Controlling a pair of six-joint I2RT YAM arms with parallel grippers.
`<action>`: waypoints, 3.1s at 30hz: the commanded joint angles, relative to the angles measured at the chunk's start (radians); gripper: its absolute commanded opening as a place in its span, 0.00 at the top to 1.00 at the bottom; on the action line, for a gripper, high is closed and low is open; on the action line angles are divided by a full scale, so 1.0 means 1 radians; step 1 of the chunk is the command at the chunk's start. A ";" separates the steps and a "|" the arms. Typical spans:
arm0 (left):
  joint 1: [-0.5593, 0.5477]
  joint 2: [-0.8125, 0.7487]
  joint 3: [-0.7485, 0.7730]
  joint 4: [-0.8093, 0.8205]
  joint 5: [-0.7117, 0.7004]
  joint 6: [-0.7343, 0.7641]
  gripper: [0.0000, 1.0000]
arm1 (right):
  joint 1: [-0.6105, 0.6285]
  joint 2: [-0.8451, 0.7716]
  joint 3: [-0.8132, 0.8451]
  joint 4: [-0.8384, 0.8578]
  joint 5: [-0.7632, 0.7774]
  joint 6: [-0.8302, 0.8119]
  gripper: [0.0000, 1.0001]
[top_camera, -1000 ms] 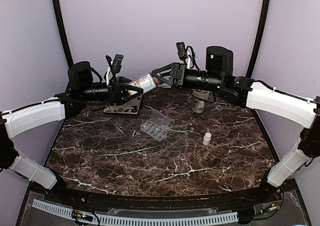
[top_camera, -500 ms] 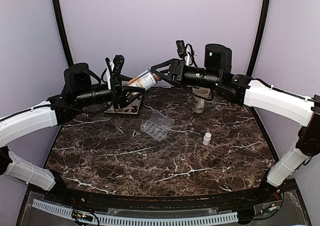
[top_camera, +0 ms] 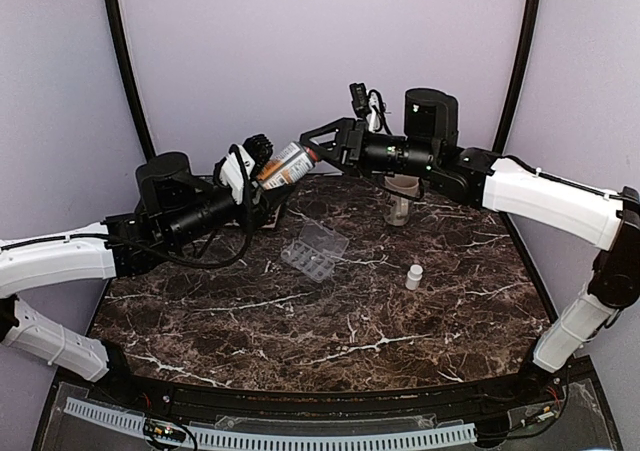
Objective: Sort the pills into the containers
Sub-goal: Screw the lid of the pill bottle onto the pill bottle.
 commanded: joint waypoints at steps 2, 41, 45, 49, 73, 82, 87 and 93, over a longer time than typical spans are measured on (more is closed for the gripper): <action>-0.132 0.035 -0.012 0.295 -0.093 0.270 1.00 | 0.056 0.082 0.002 -0.143 -0.057 -0.010 0.90; -0.155 0.013 -0.072 0.424 -0.224 0.201 1.00 | 0.056 -0.067 -0.066 -0.081 0.075 -0.051 0.26; -0.135 0.010 -0.061 0.388 -0.211 0.160 1.00 | 0.056 -0.091 -0.081 -0.071 0.085 -0.060 0.23; -0.115 0.007 -0.056 0.355 -0.201 0.128 1.00 | 0.057 -0.119 -0.094 -0.070 0.098 -0.074 0.22; 0.207 0.000 0.086 0.048 0.507 -0.400 1.00 | 0.089 -0.266 -0.196 -0.101 0.254 -0.277 0.20; 0.288 0.117 0.195 -0.010 0.892 -0.568 1.00 | 0.089 -0.325 -0.240 -0.036 0.236 -0.326 0.19; 0.320 0.166 0.236 -0.026 1.016 -0.621 1.00 | 0.087 -0.331 -0.237 -0.011 0.232 -0.329 0.19; 0.335 0.203 0.254 -0.005 1.114 -0.684 1.00 | 0.086 -0.328 -0.233 -0.001 0.223 -0.327 0.19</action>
